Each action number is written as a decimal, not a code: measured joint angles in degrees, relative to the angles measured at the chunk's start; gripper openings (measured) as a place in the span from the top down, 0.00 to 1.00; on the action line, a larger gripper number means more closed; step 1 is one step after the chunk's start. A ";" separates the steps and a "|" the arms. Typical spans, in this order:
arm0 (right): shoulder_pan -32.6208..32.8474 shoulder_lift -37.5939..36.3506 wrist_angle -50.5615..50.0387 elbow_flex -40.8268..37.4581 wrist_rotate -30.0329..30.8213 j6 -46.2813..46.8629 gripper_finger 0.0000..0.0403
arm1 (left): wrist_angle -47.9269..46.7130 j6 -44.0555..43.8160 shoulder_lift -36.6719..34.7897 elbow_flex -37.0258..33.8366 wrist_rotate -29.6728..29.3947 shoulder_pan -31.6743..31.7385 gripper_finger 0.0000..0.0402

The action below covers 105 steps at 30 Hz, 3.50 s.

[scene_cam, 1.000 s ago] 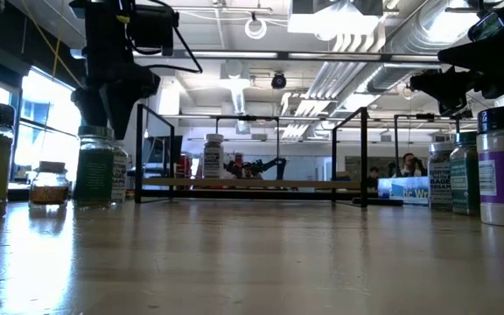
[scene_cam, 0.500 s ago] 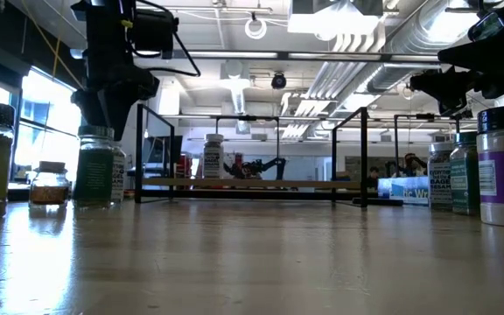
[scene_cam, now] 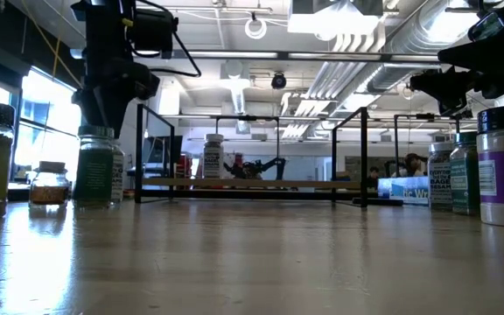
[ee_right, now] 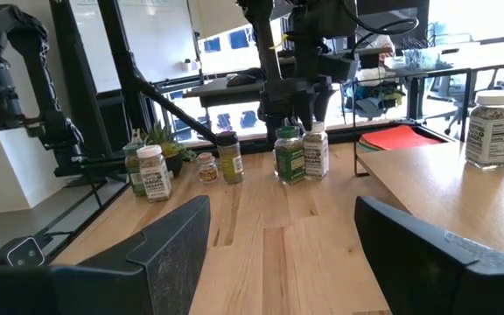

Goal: Shelf spices
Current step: Put the top left white seasoning bottle on the shelf aligned with the other white seasoning bottle

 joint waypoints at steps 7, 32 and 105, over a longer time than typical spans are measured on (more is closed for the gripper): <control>0.00 0.01 0.00 0.00 0.00 0.07 0.31 | -9.53 3.20 0.03 7.69 -1.73 -0.02 0.53; 0.00 -0.01 0.01 -0.01 0.00 0.09 0.31 | -13.70 35.27 12.93 43.39 0.98 0.53 0.53; 0.00 0.01 0.01 0.01 0.00 0.00 0.31 | -8.42 78.99 37.52 51.55 -3.23 15.07 0.47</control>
